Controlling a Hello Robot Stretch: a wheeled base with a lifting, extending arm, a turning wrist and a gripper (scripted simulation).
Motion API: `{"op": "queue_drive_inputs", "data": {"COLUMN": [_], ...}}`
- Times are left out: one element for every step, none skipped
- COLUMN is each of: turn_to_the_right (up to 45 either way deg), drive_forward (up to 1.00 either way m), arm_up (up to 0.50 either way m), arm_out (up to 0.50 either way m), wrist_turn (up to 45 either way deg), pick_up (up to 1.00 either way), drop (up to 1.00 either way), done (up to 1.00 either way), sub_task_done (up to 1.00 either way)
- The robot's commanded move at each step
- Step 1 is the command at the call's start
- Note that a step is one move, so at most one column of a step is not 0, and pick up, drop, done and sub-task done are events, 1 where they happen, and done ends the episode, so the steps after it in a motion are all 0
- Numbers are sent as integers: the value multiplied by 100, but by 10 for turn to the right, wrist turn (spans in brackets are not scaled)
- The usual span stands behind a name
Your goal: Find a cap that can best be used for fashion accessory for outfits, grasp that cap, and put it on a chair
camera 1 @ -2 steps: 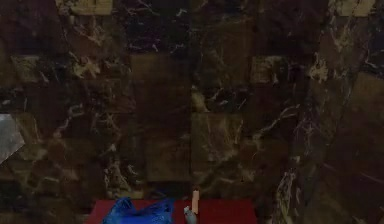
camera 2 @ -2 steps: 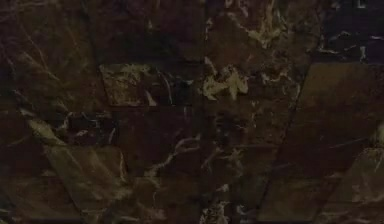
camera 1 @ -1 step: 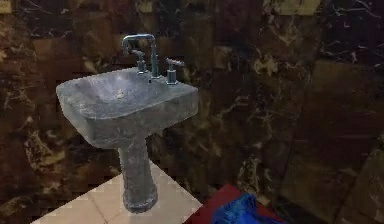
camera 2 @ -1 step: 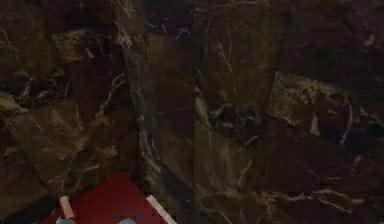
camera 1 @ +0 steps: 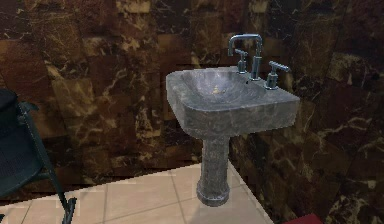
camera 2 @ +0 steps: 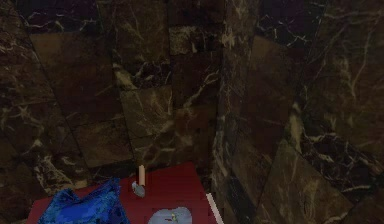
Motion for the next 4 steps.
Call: {"op": "queue_drive_inputs", "data": {"turn_to_the_right": [0,0,0,0], "drive_forward": [0,0,0,0], "arm_up": [50,4,0,0], "arm_out": [0,0,14,0], "wrist_turn": [0,0,0,450], "pick_up": [0,0,0,0], "drop": [0,0,0,0], "done": [0,0,0,0], "sub_task_done": [0,0,0,0]}}
